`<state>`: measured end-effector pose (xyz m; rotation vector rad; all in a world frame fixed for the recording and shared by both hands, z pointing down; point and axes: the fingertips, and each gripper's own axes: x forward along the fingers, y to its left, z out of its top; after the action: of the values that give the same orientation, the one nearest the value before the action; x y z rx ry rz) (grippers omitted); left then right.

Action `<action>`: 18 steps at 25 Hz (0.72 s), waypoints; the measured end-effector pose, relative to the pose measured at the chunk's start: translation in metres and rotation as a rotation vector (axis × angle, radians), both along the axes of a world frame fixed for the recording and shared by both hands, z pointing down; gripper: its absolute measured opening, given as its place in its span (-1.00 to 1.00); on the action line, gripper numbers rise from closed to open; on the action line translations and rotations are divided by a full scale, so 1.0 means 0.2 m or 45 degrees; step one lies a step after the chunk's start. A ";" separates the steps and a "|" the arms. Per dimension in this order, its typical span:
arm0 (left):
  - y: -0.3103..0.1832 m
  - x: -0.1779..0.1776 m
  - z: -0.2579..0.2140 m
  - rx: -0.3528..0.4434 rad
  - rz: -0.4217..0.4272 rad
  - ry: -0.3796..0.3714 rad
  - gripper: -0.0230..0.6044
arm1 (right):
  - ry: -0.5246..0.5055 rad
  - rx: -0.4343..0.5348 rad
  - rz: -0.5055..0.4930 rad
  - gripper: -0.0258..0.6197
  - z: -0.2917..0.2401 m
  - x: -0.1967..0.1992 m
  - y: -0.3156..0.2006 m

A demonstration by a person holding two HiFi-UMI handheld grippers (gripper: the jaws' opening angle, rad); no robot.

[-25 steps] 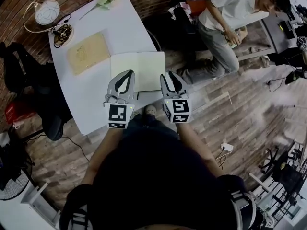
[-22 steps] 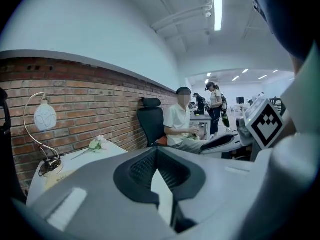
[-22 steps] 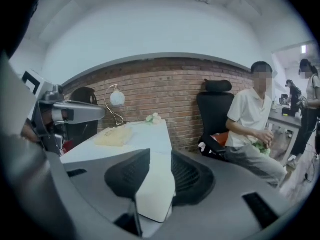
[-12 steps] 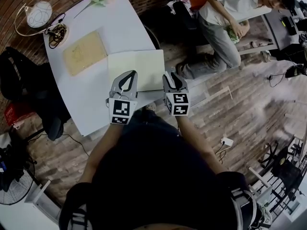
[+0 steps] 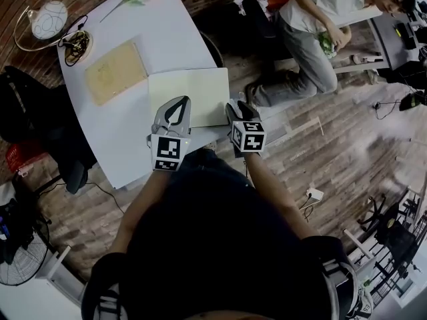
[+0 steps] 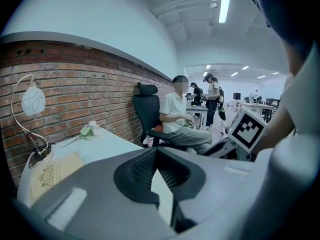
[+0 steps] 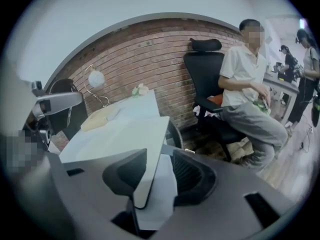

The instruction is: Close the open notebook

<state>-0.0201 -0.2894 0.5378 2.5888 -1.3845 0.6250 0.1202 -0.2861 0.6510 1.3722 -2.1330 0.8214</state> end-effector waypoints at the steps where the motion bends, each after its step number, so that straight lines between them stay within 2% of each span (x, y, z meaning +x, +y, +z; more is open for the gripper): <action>1: 0.00 0.00 0.00 -0.002 0.000 -0.002 -0.94 | -0.013 -0.016 0.008 -0.44 0.01 0.01 -0.01; 6: -0.02 -0.01 0.02 -0.012 -0.009 -0.007 -0.94 | -0.085 -0.112 -0.010 -0.42 0.06 -0.02 -0.04; 12: -0.03 -0.03 0.02 -0.017 -0.029 -0.010 -0.94 | -0.045 -0.146 -0.059 -0.42 0.09 -0.07 -0.01; 18: -0.03 -0.06 0.02 -0.020 -0.050 -0.017 -0.94 | -0.032 -0.159 -0.031 -0.42 0.09 -0.07 -0.01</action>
<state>-0.0312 -0.2946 0.5420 2.5437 -1.4247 0.6463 0.1060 -0.2886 0.6696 1.2759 -2.0751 0.9498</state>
